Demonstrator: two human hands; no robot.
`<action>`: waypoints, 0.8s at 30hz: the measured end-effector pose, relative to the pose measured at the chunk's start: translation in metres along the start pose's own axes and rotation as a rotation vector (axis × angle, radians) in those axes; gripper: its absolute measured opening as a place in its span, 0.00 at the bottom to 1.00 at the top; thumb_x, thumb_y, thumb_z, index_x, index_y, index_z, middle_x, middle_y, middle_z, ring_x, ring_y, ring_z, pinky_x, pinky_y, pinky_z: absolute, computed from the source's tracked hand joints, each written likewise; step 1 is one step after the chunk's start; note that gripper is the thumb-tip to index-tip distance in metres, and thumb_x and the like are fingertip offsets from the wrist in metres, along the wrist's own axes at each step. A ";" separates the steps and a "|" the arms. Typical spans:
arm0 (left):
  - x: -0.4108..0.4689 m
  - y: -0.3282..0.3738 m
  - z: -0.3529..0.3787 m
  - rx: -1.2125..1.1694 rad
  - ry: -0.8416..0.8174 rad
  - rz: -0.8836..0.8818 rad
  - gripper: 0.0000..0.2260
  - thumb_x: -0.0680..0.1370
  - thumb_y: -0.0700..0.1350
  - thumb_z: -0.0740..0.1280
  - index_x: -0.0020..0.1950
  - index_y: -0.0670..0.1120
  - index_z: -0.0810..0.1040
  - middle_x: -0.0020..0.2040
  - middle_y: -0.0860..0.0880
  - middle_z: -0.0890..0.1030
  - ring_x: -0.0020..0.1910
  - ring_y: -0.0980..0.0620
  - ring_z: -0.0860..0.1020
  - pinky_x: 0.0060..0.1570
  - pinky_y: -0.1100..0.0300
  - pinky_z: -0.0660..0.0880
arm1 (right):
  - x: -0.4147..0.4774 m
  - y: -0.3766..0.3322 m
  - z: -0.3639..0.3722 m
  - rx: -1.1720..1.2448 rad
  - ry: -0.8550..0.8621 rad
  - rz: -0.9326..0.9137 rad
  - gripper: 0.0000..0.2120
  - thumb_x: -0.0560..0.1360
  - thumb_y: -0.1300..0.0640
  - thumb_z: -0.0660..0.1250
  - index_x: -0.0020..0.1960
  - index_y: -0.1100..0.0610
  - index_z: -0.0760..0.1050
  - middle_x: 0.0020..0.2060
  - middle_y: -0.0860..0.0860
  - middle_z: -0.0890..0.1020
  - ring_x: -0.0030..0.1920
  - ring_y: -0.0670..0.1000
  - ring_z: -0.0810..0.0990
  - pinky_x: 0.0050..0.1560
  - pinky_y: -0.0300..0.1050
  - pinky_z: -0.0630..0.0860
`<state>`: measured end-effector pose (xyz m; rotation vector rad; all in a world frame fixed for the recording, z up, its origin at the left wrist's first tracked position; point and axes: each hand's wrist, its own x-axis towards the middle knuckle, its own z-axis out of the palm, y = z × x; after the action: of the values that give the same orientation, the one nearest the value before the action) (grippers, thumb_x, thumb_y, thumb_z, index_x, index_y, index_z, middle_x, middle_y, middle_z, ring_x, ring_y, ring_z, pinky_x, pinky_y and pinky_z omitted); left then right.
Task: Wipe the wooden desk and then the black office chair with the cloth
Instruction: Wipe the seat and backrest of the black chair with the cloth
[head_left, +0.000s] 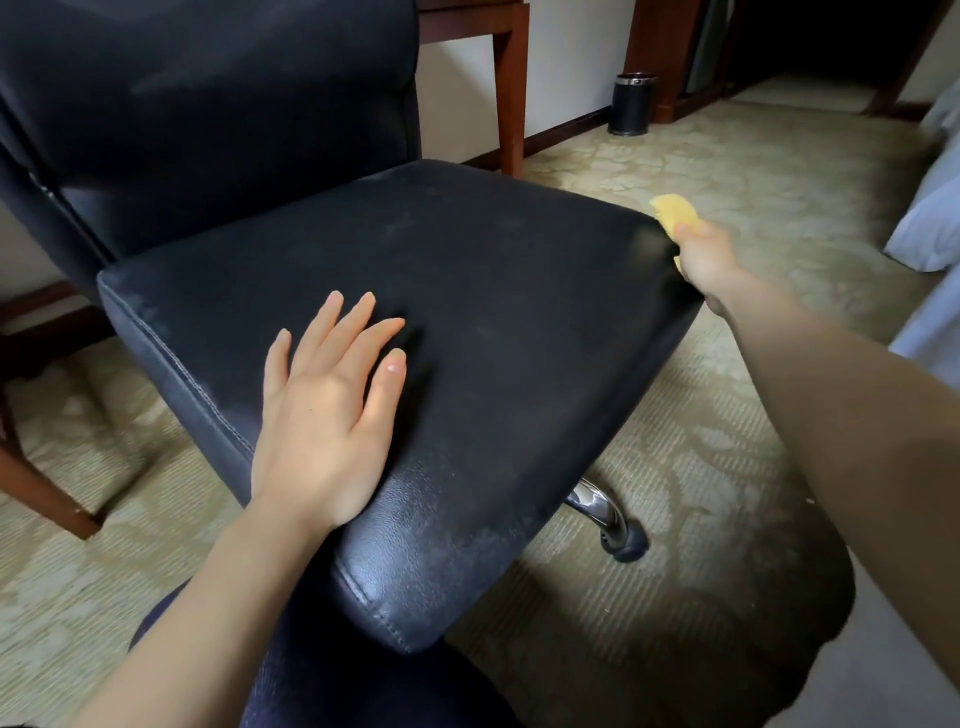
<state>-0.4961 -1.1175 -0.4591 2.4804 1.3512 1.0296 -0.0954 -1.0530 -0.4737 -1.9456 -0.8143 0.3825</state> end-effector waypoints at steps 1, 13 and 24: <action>0.000 0.000 0.000 -0.007 0.006 -0.002 0.27 0.77 0.59 0.45 0.69 0.52 0.71 0.74 0.55 0.64 0.75 0.61 0.51 0.74 0.52 0.44 | 0.008 -0.003 0.002 -0.027 0.012 0.063 0.22 0.79 0.50 0.53 0.70 0.56 0.68 0.68 0.56 0.70 0.66 0.57 0.69 0.67 0.50 0.66; -0.003 0.001 0.000 -0.114 0.147 -0.009 0.26 0.79 0.57 0.45 0.67 0.49 0.73 0.73 0.52 0.66 0.75 0.60 0.53 0.74 0.54 0.42 | -0.067 -0.053 0.035 -0.647 -0.099 -0.401 0.21 0.81 0.51 0.48 0.70 0.52 0.68 0.69 0.55 0.68 0.68 0.59 0.65 0.70 0.59 0.56; -0.014 -0.005 -0.017 -0.218 0.609 -0.257 0.23 0.80 0.49 0.46 0.57 0.44 0.79 0.71 0.47 0.69 0.73 0.47 0.62 0.72 0.47 0.52 | -0.255 -0.061 0.051 -0.420 -0.390 -1.013 0.20 0.78 0.45 0.51 0.67 0.42 0.71 0.69 0.39 0.70 0.73 0.43 0.60 0.73 0.44 0.51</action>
<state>-0.5149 -1.1291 -0.4556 1.8397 1.5395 1.8342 -0.3335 -1.1744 -0.4635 -1.5543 -2.1158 -0.0472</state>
